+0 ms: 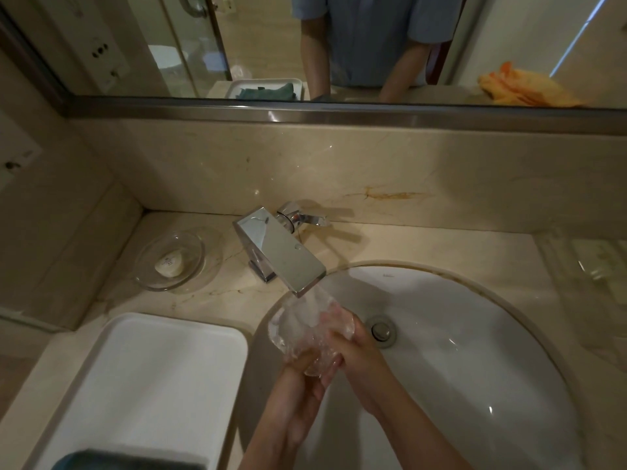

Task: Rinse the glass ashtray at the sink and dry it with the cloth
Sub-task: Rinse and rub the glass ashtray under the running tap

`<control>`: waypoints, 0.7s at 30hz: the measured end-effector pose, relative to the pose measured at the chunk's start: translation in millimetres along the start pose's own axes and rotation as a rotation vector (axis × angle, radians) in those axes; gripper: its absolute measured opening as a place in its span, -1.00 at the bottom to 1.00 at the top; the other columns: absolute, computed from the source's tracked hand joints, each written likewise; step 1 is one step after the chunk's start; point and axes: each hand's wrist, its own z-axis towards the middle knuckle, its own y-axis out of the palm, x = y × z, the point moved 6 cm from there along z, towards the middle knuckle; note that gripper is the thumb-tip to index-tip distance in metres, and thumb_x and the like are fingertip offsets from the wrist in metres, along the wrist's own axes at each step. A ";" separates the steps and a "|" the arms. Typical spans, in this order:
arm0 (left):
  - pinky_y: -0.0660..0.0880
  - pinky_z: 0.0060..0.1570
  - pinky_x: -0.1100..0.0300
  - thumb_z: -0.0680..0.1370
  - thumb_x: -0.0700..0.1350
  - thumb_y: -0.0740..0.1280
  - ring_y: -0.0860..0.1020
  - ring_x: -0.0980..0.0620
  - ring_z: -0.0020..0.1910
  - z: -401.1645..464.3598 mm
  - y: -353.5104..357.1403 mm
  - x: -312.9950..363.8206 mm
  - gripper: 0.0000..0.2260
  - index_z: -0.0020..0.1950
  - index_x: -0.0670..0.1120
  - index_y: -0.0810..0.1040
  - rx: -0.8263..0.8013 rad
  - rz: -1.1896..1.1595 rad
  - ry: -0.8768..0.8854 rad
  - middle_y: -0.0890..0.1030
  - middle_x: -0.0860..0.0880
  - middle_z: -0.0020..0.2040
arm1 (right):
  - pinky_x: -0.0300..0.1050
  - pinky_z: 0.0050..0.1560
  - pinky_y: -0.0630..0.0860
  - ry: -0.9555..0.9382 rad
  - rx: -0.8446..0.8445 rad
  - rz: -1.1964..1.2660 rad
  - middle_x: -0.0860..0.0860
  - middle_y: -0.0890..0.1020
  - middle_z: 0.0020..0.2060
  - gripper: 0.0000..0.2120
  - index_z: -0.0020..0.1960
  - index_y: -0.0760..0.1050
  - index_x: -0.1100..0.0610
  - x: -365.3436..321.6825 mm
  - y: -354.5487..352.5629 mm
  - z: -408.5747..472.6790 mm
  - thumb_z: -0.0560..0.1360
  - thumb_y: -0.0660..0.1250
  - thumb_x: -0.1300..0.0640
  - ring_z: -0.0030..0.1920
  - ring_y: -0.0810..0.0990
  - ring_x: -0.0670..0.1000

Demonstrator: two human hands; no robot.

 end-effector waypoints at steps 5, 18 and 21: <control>0.55 0.11 0.10 0.34 -0.44 0.25 0.62 -0.12 0.10 -4.2 2.1 -0.2 -0.58 0.19 -0.28 0.51 -0.082 0.017 0.033 0.63 -0.26 0.12 | -0.26 -0.20 0.52 -0.028 0.066 -0.046 -0.14 0.69 -0.08 -0.79 0.06 0.55 0.01 -0.9 -1.0 3.6 0.44 0.38 0.21 -0.07 0.66 -0.11; 0.46 0.22 -0.03 0.47 0.01 0.27 0.59 -0.14 0.16 -2.2 -11.5 40.9 -0.63 0.13 -0.20 0.60 -0.048 0.497 0.095 0.65 -0.19 0.12 | -0.12 -0.26 0.59 0.065 -0.062 -0.094 -0.04 0.61 0.08 -0.51 0.11 0.35 -0.15 -5.1 -12.9 4.1 0.41 0.28 0.39 0.03 0.62 0.06; 0.53 0.12 -0.04 0.42 0.04 0.33 0.63 -0.14 0.08 0.5 -2.5 58.9 -0.63 0.13 -0.15 0.60 -0.029 0.554 0.165 0.65 -0.20 0.10 | -0.14 -0.24 0.58 0.060 -0.062 -0.190 -0.08 0.65 -0.08 -0.71 -0.04 0.50 -0.19 -6.4 -13.1 3.1 0.33 0.39 0.15 -0.15 0.65 -0.05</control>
